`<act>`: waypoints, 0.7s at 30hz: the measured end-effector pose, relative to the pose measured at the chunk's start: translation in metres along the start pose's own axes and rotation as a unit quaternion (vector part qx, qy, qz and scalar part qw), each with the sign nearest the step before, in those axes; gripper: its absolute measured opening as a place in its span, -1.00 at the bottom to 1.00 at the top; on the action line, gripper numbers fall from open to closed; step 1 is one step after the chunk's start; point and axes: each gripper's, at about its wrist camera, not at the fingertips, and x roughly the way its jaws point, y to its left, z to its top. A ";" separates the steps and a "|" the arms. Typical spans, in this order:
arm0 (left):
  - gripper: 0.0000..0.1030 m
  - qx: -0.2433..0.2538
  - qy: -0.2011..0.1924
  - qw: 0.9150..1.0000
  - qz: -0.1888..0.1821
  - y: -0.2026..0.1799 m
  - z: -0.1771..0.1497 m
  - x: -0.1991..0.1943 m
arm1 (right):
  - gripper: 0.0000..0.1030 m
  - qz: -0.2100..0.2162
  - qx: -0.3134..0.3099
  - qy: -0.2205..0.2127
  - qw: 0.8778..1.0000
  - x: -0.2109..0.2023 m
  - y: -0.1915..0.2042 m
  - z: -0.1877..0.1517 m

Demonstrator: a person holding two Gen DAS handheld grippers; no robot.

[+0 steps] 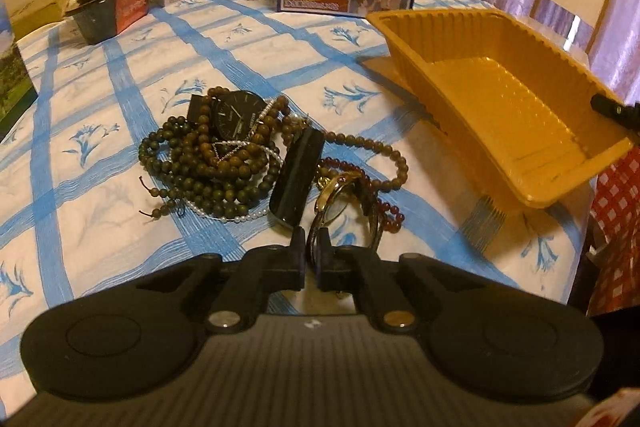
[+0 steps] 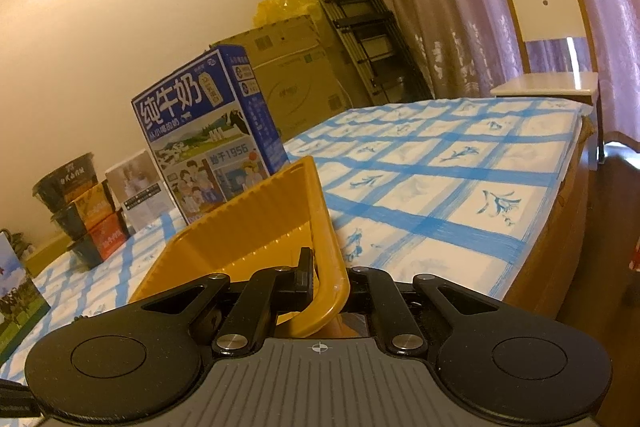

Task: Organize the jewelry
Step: 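Grasp the watch from the jewelry pile with the left tool, then carry the watch into the orange tray and open the left tool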

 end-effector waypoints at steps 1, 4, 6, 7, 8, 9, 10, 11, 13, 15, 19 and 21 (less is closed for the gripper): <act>-0.92 -0.007 -0.003 1.000 -0.001 0.001 0.001 -0.003 | -0.87 0.000 -0.001 0.000 1.000 0.000 0.000 0.000; -0.92 -0.021 -0.013 1.000 0.000 0.002 0.007 -0.014 | -0.87 -0.005 0.000 0.006 1.000 0.000 0.001 -0.001; -0.92 -0.029 -0.024 0.999 -0.002 0.001 0.015 -0.022 | -0.87 -0.006 -0.002 0.006 1.000 -0.001 0.003 -0.001; -0.92 -0.030 -0.029 0.999 -0.004 -0.001 0.019 -0.026 | -0.87 -0.006 -0.005 0.004 1.000 -0.001 0.003 -0.001; -0.92 -0.029 -0.037 0.999 -0.007 -0.004 0.023 -0.030 | -0.87 -0.007 -0.008 0.004 1.000 -0.001 0.004 -0.001; -0.92 -0.026 -0.046 0.999 -0.012 -0.008 0.028 -0.034 | -0.87 -0.009 -0.010 0.003 1.000 -0.002 0.006 -0.001; -0.92 -0.024 -0.053 0.998 -0.017 -0.012 0.033 -0.036 | -0.87 -0.010 -0.013 0.003 1.000 -0.002 0.007 -0.001; -0.92 -0.023 -0.060 0.998 -0.024 -0.017 0.038 -0.039 | -0.87 -0.010 -0.015 0.003 1.000 -0.002 0.008 -0.001; -0.92 -0.024 -0.071 0.996 -0.042 -0.030 0.048 -0.040 | -0.87 -0.012 -0.018 0.003 1.000 -0.002 0.009 -0.001; -0.92 -0.021 -0.074 0.995 -0.058 -0.044 0.053 -0.037 | -0.87 -0.015 -0.024 0.003 1.000 -0.003 0.012 0.000; -0.92 -0.020 -0.060 0.994 -0.089 -0.074 0.059 -0.022 | -0.87 -0.020 -0.040 -0.001 0.999 -0.005 0.017 0.000; -0.92 -0.019 -0.049 0.994 -0.099 -0.087 0.059 -0.013 | -0.87 -0.022 -0.048 -0.002 0.999 -0.006 0.020 0.001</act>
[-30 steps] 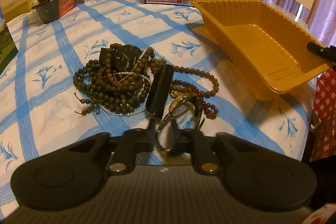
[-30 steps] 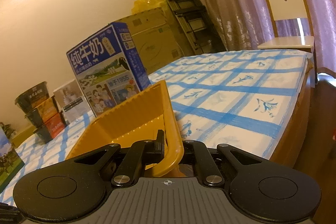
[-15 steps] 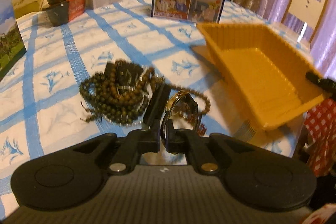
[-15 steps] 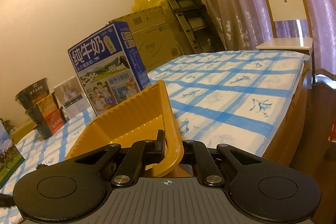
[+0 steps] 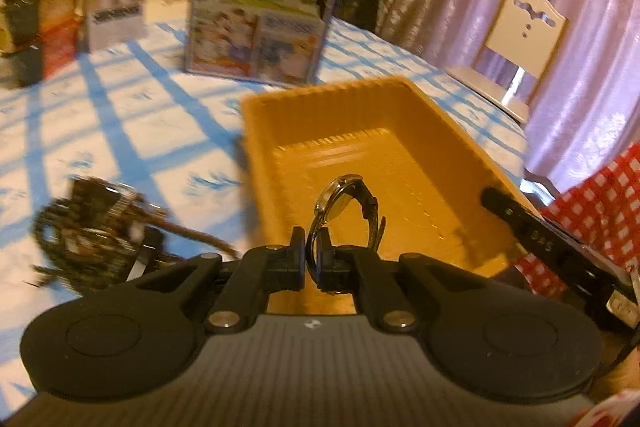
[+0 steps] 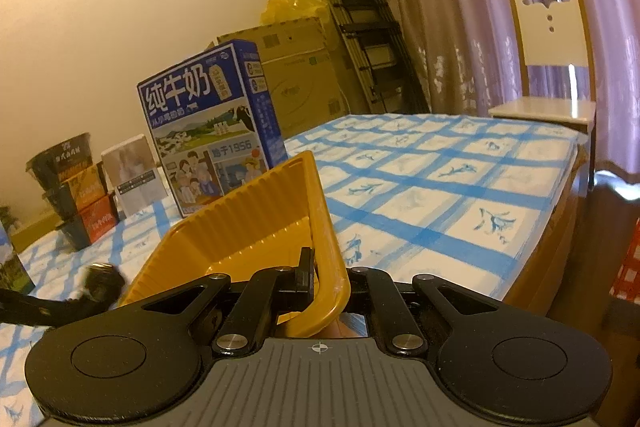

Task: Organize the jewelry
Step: 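Carry the watch into the orange tray and open the left tool, then grasp the black cylindrical piece from the pile with the left tool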

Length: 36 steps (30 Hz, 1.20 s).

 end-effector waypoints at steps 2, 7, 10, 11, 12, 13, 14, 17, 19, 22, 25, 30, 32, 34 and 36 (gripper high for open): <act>-0.92 0.005 0.009 1.000 -0.002 -0.009 -0.002 0.012 | -0.87 -0.002 -0.005 -0.001 1.000 -0.001 0.001 0.000; -0.91 0.006 0.030 1.000 0.006 -0.015 -0.011 0.034 | -0.87 -0.003 -0.014 -0.004 1.000 -0.002 0.004 0.000; -0.86 0.010 0.037 0.999 0.010 -0.017 -0.014 0.041 | -0.87 -0.003 -0.018 -0.006 1.000 -0.002 0.005 0.000; -0.84 0.009 0.036 0.999 0.009 -0.017 -0.015 0.042 | -0.87 -0.003 -0.018 -0.006 1.000 -0.002 0.005 0.000; -0.83 0.009 0.036 0.999 0.005 -0.017 -0.016 0.041 | -0.87 -0.003 -0.019 -0.004 1.000 -0.002 0.006 0.000; -0.82 0.009 0.034 0.999 0.003 -0.017 -0.016 0.040 | -0.87 -0.006 -0.021 -0.004 1.000 -0.002 0.006 0.000; -0.80 0.009 0.029 1.000 0.003 -0.017 -0.016 0.037 | -0.87 -0.007 -0.023 -0.004 1.000 -0.002 0.006 0.001; -0.74 0.007 0.016 1.000 -0.003 -0.013 -0.014 0.022 | -0.87 -0.007 -0.024 -0.004 1.000 -0.002 0.006 0.001; -0.66 0.009 0.002 1.000 -0.001 -0.006 -0.013 0.007 | -0.87 -0.007 -0.025 -0.004 1.000 -0.002 0.006 0.001; -0.56 0.029 -0.019 0.999 0.028 0.009 -0.017 -0.013 | -0.87 -0.008 -0.025 -0.005 1.000 -0.002 0.006 0.002; -0.55 0.046 -0.018 0.996 0.071 0.028 -0.024 -0.022 | -0.87 -0.012 -0.026 -0.007 1.000 -0.003 0.006 0.003; -0.55 0.050 0.005 0.991 0.121 0.064 -0.038 -0.023 | -0.87 -0.020 -0.029 -0.012 0.999 -0.005 0.006 0.004; -0.55 0.057 0.012 0.990 0.131 0.072 -0.039 -0.019 | -0.87 -0.022 -0.030 -0.012 0.999 -0.006 0.006 0.004; -0.55 0.066 0.014 0.989 0.134 0.076 -0.043 -0.018 | -0.87 -0.022 -0.030 -0.012 0.999 -0.006 0.006 0.003; -0.55 0.079 0.015 0.987 0.137 0.077 -0.043 -0.014 | -0.87 -0.022 -0.030 -0.012 0.999 -0.006 0.006 0.003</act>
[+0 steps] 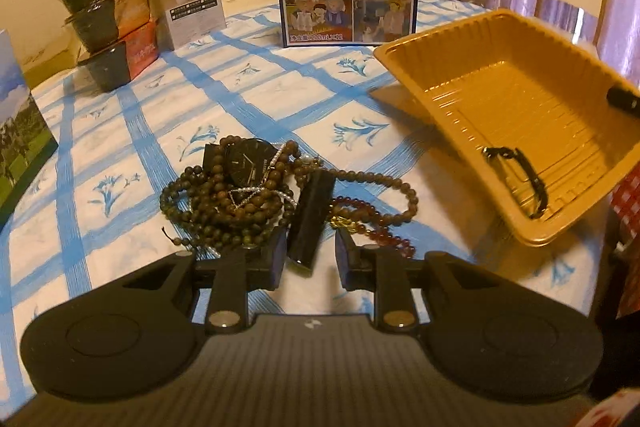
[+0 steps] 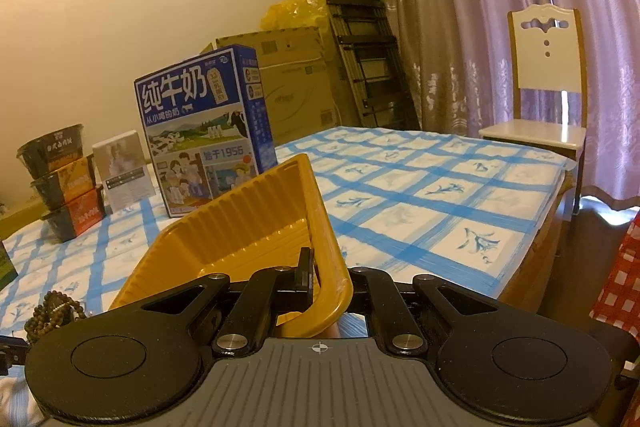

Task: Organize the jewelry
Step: 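Grasp the black cylindrical piece from the pile with the left tool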

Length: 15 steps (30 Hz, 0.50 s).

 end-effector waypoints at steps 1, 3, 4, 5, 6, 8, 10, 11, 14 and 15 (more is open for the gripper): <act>-0.55 0.007 0.000 1.000 -0.001 -0.001 0.000 0.002 | -0.87 0.000 0.000 0.000 1.000 0.000 0.000 0.000; -0.55 0.017 0.003 1.000 -0.001 -0.002 0.001 0.009 | -0.87 -0.001 0.001 0.001 1.000 0.000 -0.001 0.000; -0.55 0.021 0.003 1.000 -0.003 -0.003 0.001 0.011 | -0.86 0.000 0.002 0.001 1.000 0.000 -0.001 0.000; -0.55 0.025 0.003 1.000 -0.005 -0.003 0.002 0.014 | -0.87 -0.001 0.001 0.001 1.000 0.000 -0.001 -0.001; -0.55 0.029 0.003 1.000 -0.004 -0.004 0.002 0.017 | -0.87 0.000 0.001 0.001 1.000 0.000 -0.001 -0.001; -0.55 0.036 0.006 0.999 -0.005 -0.005 0.004 0.021 | -0.86 0.000 0.001 0.001 1.000 0.000 -0.001 -0.001; -0.55 0.041 0.010 0.999 -0.004 -0.005 0.004 0.027 | -0.86 -0.001 0.002 0.001 1.000 0.000 -0.002 -0.001; -0.55 0.044 0.012 0.999 -0.004 -0.006 0.005 0.030 | -0.86 -0.001 0.002 0.001 1.000 0.000 -0.002 -0.001; -0.55 0.052 0.016 0.999 -0.002 -0.005 0.006 0.037 | -0.86 -0.001 0.001 0.001 1.000 0.000 -0.001 -0.001; -0.55 0.054 0.019 0.998 -0.002 -0.005 0.006 0.040 | -0.87 -0.001 0.002 0.001 1.000 0.000 -0.002 -0.001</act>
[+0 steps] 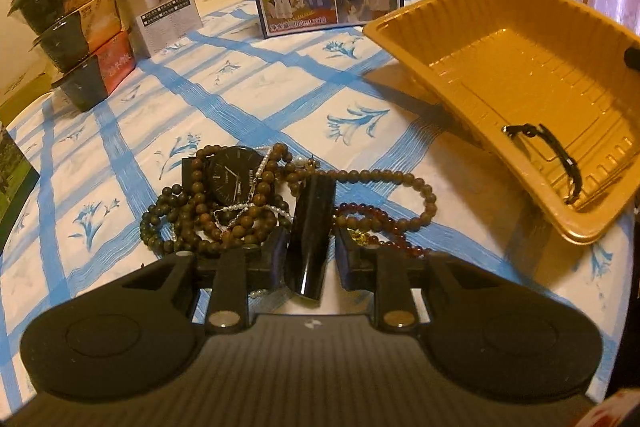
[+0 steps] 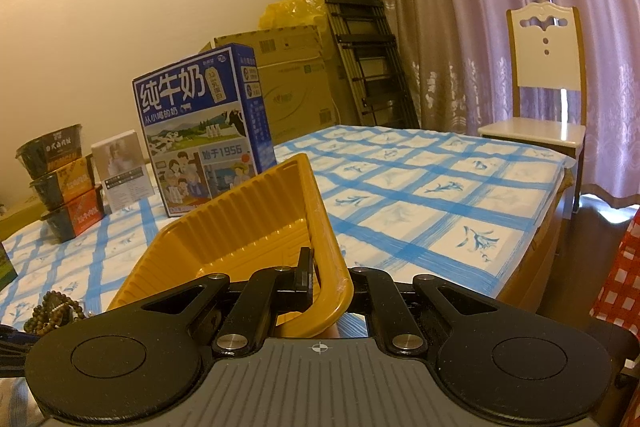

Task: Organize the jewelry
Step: 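Grasp the black cylindrical piece from the pile with the left tool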

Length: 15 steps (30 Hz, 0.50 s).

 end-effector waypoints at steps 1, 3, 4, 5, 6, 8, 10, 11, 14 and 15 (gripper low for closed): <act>-0.55 0.002 0.002 1.000 -0.001 0.000 0.000 0.002 | -0.87 0.000 0.001 0.000 1.000 0.000 0.000 0.000; -0.56 0.005 0.004 1.000 -0.002 0.001 0.001 0.006 | -0.87 0.000 0.000 0.000 1.000 0.000 0.000 0.000; -0.57 0.007 0.004 1.000 -0.002 0.001 0.001 0.007 | -0.87 0.000 0.000 0.000 1.000 0.000 0.000 0.000; -0.59 0.009 0.004 1.000 -0.003 0.001 0.002 0.008 | -0.87 0.000 0.000 0.000 1.000 0.000 0.000 0.000; -0.59 0.008 0.004 1.000 -0.005 0.001 0.003 0.008 | -0.87 0.000 -0.001 0.000 1.000 0.000 0.000 0.000; -0.60 0.003 0.003 1.000 -0.007 0.002 0.003 0.007 | -0.86 0.000 0.000 0.000 1.000 0.000 0.000 0.000; -0.60 -0.004 0.000 1.000 -0.009 0.003 0.002 0.004 | -0.86 0.000 0.000 0.000 1.000 0.000 0.000 0.000; -0.61 -0.010 -0.002 1.000 -0.012 0.004 0.002 0.003 | -0.86 -0.001 -0.001 0.000 1.000 0.000 0.000 0.000; -0.61 -0.021 -0.004 1.000 -0.012 0.006 0.000 -0.004 | -0.87 -0.001 0.000 0.000 1.000 0.000 0.000 0.000; -0.62 -0.023 -0.006 1.000 -0.012 0.007 0.000 -0.006 | -0.87 -0.001 0.000 0.000 1.000 0.000 0.000 0.000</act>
